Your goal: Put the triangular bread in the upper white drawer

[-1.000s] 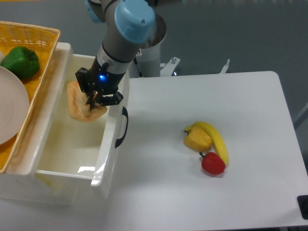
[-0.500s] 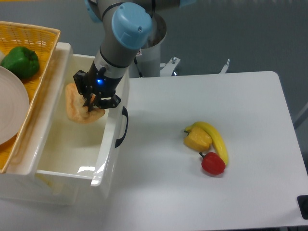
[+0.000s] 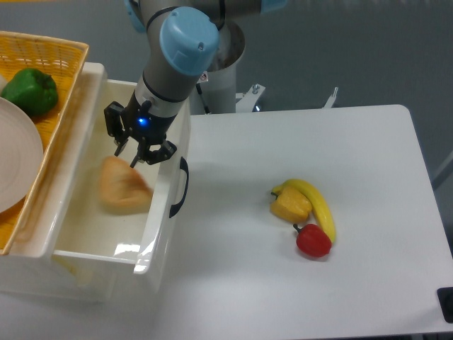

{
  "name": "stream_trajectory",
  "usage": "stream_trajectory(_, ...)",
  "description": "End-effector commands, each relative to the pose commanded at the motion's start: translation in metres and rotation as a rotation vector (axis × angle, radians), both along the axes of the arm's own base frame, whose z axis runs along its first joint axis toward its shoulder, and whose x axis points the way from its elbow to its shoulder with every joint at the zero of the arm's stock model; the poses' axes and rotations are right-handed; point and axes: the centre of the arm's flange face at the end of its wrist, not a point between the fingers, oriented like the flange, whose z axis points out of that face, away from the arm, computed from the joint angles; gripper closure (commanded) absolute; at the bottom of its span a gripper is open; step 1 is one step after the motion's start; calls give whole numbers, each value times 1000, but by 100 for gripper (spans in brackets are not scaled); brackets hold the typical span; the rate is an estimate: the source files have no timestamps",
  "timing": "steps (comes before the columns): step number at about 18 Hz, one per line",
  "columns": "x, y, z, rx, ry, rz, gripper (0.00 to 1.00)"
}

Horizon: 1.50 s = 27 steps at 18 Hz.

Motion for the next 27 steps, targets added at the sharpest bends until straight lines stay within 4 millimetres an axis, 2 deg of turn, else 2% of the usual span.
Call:
stream_trajectory(6, 1, -5, 8, 12, 12, -8, 43)
stream_trajectory(13, 5, -20, 33, 44, 40, 3, 44)
stream_trajectory(20, -65, -58, 45, 86, 91, 87, 42)
stream_trajectory(21, -71, -61, 44, 87, 94, 94, 35)
stream_trajectory(23, -88, -73, 40, 81, 102, 113, 30)
stream_trajectory(24, -95, -79, 39, 68, 116, 118, 23)
stream_trajectory(26, -106, -83, 33, 54, 133, 113, 1)
stream_trajectory(27, -110, -85, 32, 48, 141, 109, 0)
